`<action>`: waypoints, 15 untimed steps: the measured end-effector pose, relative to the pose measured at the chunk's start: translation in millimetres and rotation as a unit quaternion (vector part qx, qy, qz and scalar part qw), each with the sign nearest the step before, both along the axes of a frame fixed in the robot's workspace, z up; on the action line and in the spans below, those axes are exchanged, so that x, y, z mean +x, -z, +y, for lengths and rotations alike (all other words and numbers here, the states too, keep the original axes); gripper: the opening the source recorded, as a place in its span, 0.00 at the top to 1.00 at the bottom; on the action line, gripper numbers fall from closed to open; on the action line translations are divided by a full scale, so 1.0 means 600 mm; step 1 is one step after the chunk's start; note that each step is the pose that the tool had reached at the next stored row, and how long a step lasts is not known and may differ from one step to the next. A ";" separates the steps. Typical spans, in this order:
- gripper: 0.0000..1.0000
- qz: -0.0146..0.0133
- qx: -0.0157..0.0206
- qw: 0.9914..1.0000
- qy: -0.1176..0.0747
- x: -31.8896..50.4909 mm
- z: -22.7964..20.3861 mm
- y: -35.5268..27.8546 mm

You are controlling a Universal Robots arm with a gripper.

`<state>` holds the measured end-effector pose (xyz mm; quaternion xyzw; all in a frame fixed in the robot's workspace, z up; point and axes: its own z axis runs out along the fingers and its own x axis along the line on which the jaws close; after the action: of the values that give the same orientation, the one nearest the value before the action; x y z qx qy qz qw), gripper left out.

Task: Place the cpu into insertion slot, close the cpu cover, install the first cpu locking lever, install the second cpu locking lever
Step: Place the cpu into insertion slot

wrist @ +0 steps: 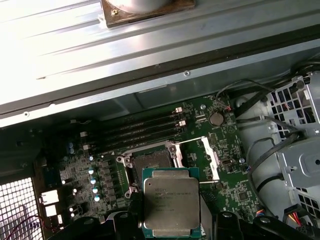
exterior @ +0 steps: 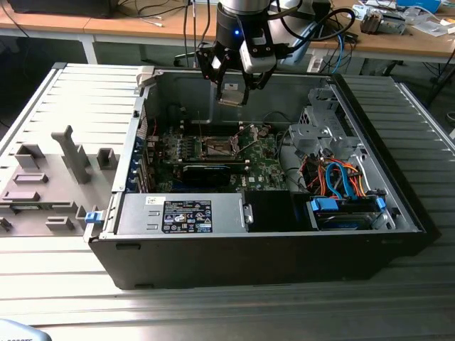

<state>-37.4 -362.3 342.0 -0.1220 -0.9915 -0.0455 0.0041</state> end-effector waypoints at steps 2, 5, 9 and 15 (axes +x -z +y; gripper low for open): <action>0.46 0.000 0.000 1.000 0.001 0.000 0.0000 0.000; 0.46 0.000 0.000 1.000 0.002 0.000 0.0000 0.000; 0.46 0.000 0.000 1.000 0.004 0.000 0.0000 0.001; 0.46 0.000 0.000 1.000 0.006 0.000 0.0000 0.001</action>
<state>-37.4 -362.3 341.2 -0.1277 -0.9908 -0.0455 0.0039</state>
